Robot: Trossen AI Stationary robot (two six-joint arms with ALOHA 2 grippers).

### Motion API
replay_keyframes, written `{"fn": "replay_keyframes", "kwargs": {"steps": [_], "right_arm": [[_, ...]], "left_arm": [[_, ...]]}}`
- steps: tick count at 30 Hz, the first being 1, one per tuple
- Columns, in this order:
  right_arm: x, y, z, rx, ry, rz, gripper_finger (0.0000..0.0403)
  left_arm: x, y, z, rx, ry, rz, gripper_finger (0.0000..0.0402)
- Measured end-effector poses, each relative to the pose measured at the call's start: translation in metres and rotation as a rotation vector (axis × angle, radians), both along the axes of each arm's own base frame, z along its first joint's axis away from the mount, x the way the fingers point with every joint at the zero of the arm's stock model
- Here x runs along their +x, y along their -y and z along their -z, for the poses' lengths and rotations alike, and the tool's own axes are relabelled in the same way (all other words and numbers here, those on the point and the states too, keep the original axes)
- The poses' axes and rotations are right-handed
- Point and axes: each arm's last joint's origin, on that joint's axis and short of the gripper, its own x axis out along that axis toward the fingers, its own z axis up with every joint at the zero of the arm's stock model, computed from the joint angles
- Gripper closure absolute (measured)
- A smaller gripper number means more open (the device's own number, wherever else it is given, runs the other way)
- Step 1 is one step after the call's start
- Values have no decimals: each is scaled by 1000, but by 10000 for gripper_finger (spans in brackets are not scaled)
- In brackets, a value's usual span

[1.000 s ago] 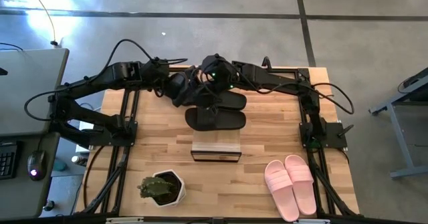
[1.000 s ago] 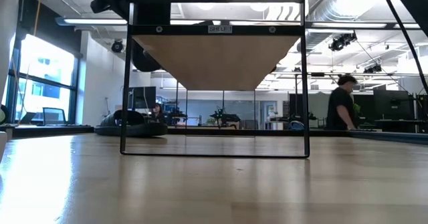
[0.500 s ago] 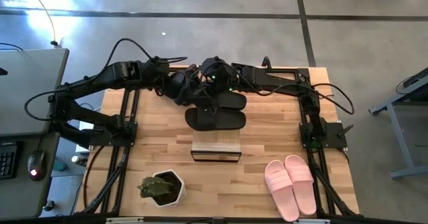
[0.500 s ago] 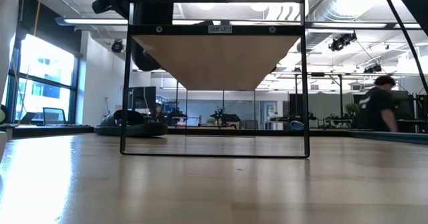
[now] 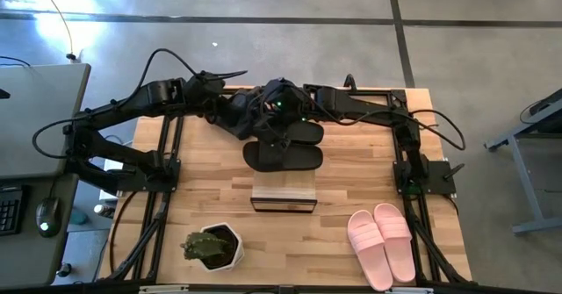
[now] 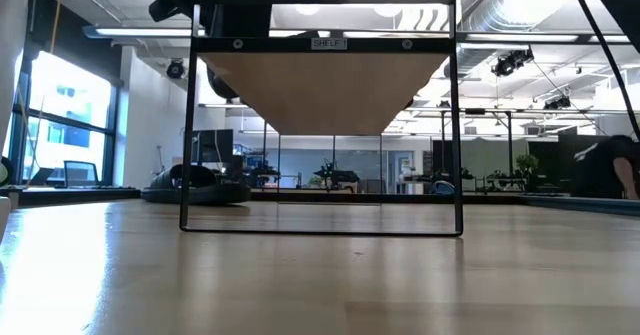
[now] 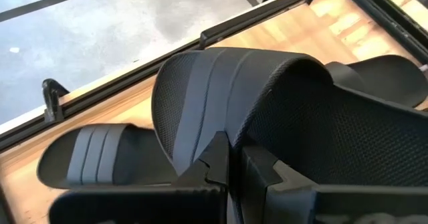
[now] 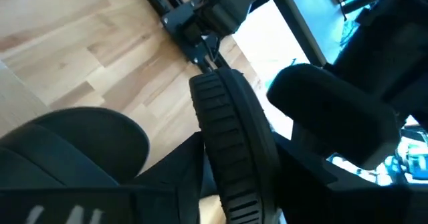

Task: Pick and place slides into the shelf
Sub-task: Put the black slipper under the shelf

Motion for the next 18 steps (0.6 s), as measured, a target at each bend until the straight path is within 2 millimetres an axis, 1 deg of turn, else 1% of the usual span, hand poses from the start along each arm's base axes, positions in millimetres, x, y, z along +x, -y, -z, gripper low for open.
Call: {"fn": "replay_keyframes", "kwargs": {"steps": [5,11,14,18], "right_arm": [[0,-5,1,-61,-11,11,298],[-1,-6,3,-56,-40,16,357],[-1,-6,3,-43,-41,26,363],[-1,-6,3,-39,-37,29,363]], "left_arm": [[1,0,0,-1,5,11,401],[-1,1,-2,11,-3,38,399],[-3,2,-5,16,6,61,385],[-8,5,-9,24,27,92,352]]}}
